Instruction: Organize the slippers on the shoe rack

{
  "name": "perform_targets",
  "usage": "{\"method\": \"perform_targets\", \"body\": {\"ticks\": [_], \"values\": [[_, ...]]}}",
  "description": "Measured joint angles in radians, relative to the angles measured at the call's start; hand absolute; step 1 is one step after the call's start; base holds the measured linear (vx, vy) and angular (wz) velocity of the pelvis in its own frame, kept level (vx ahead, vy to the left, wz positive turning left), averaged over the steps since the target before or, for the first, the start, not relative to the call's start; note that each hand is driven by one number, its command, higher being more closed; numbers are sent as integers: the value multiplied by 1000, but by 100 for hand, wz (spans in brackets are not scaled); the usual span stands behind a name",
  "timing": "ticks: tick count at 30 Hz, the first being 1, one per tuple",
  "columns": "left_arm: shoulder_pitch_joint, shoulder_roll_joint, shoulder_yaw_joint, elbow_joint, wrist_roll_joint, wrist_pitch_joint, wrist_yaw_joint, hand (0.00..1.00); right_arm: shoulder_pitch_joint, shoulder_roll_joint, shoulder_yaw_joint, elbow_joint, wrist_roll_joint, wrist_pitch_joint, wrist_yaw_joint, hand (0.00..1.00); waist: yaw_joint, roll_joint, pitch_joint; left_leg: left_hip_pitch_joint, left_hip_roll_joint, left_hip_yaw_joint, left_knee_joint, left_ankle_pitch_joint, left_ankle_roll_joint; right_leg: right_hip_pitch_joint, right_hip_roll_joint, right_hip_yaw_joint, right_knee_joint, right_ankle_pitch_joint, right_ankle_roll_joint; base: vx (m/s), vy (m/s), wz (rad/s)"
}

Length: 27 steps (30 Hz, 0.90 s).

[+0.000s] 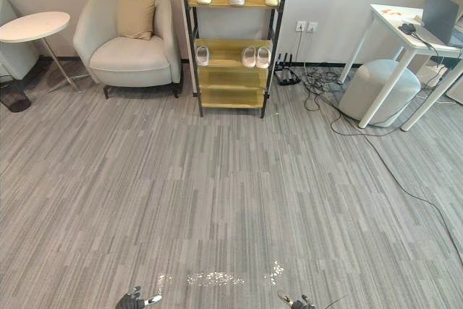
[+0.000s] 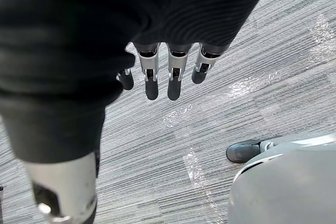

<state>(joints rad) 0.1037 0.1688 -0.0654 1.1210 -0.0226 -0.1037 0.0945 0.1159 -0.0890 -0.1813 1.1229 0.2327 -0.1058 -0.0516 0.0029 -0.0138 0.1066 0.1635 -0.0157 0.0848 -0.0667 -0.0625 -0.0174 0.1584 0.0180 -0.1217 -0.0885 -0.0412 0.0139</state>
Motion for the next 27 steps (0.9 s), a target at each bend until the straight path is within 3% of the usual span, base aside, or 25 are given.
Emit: {"method": "perform_targets", "body": {"ticks": [10,12,14,16,18,19,22,25,26,27], "values": [[-15,8,1,0,0,1,2,0,-7,8,0,-6,0,0,-4,0,-3,-12,18,-23,7,26,43,-31,-22,-1,3,18,2,-8,-6,-4,-19,-6],[-21,8,2,-2,0,1,2,0,-9,5,0,-11,1,-3,-4,0,-3,-5,26,-84,32,47,188,-109,-34,-19,11,26,50,-46,-15,3,-39,-17],[-27,13,8,-2,0,1,2,0,-10,7,0,-13,1,-5,-4,0,-2,-9,35,-147,53,85,350,-142,-65,-38,9,30,85,-78,-28,-1,-23,-9],[-32,11,39,-25,-1,2,3,0,-8,6,0,-12,1,-4,-4,0,1,-15,57,-267,91,143,638,-125,-69,-44,-4,50,154,-124,-41,25,-41,-20],[-27,-3,61,-31,-1,2,7,0,-7,-7,-1,-16,2,-2,-7,0,5,0,65,-355,146,189,833,-162,-19,-36,-10,70,206,-167,-52,125,-35,-29],[-26,-7,72,-32,-2,1,12,0,-8,-10,0,-18,2,-2,-7,0,3,4,67,-385,160,199,856,-183,-21,-26,-20,78,211,-178,-56,199,-2,-22],[-23,-8,78,-52,-19,-4,17,0,-23,-11,1,-15,1,2,-9,0,6,2,66,-460,125,205,671,-181,-40,-16,-80,106,203,-213,-31,280,99,-21],[-23,-18,75,-51,-21,-8,17,0,-61,-19,21,-14,1,1,-10,0,14,14,64,-470,59,148,350,-53,-50,-1,-115,137,185,-235,9,379,226,-40],[-15,-24,76,-47,-22,-8,18,0,-65,-27,32,-8,1,1,-9,0,26,25,63,-460,63,123,305,42,-26,5,-112,152,192,-260,39,562,323,-56],[-27,-11,77,-47,-21,-8,15,0,-77,-6,38,-7,0,2,-9,0,31,5,66,-462,47,135,346,23,11,9,-128,162,215,-271,45,479,235,-44]]}}
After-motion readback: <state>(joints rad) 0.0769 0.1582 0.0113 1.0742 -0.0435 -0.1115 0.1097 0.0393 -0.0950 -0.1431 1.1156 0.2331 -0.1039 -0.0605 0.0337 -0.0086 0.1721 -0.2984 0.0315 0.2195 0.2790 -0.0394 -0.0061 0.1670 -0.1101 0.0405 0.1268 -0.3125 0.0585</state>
